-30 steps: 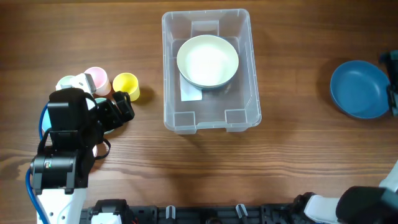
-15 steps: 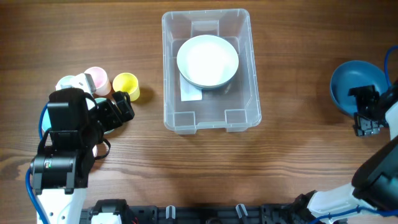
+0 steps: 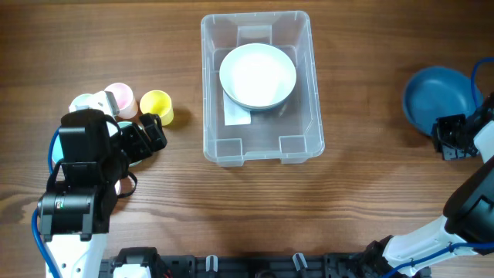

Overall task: Pack container
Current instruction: 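Move the right gripper to the far teal bowl and grip its rim, then carry the teal bowl with the right gripper and stack it in the bin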

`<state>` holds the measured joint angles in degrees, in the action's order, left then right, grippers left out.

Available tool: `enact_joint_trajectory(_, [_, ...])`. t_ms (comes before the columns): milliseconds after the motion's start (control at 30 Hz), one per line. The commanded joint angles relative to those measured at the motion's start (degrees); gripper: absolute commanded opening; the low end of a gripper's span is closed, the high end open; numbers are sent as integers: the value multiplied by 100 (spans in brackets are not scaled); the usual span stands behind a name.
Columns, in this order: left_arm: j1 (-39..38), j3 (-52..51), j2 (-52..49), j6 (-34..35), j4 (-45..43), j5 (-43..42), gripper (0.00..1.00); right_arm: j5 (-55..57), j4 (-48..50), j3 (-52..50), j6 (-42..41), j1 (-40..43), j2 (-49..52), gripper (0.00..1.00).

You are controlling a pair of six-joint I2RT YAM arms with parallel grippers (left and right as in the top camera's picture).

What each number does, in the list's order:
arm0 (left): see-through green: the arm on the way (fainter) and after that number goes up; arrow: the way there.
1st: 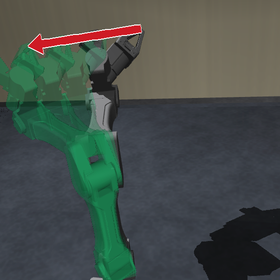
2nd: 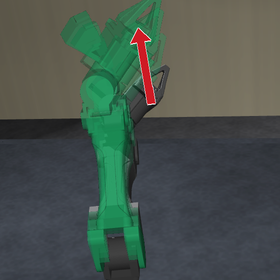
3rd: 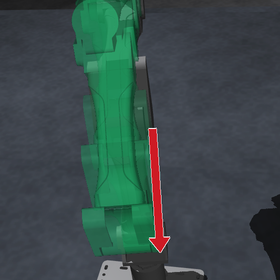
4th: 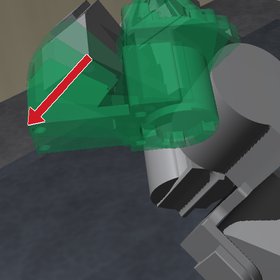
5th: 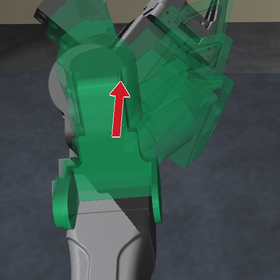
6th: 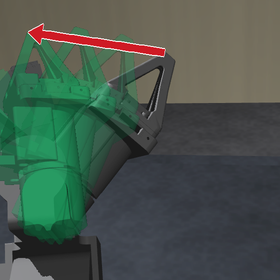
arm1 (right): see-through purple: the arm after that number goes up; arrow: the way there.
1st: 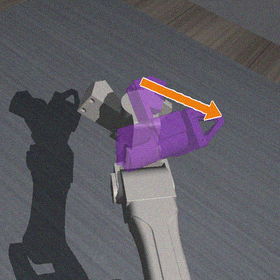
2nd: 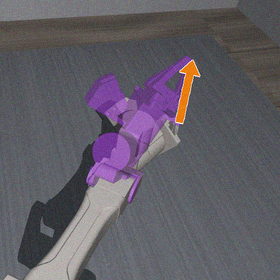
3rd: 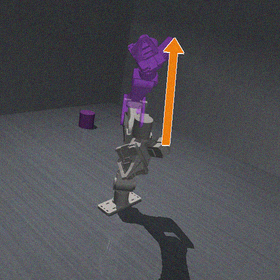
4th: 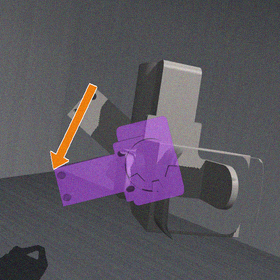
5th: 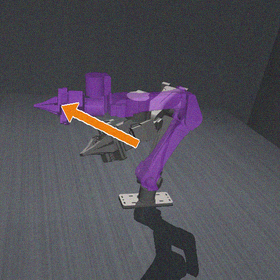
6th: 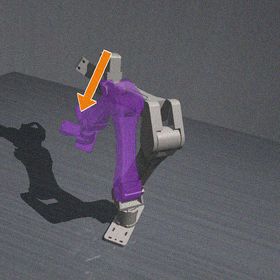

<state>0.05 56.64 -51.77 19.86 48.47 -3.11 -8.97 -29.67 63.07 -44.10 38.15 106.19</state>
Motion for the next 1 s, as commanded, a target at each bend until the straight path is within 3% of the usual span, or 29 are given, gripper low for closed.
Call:
enact_joint_trajectory(0, [-22,96,0,11,0,-72,100,-87,-17,-55,46,11,122,4])
enact_joint_trajectory(200, [-22,96,0,11,0,-72,100,-411,-103,-39,420,-26,-26,4])
enact_joint_trajectory(400, [-22,96,0,11,0,-70,100,-649,-164,149,960,-450,-1333,4])
enact_joint_trajectory(567, [-22,96,0,11,-2,-70,100,-479,-866,1036,1674,-1506,-2297,4])
enact_joint_trajectory(800, [-22,96,0,11,0,-72,100,-188,-1692,2382,2347,-3497,-2354,4])
enact_joint_trajectory(967, [-22,96,0,11,0,-72,100,765,-1698,2522,2830,-4843,-2262,4])
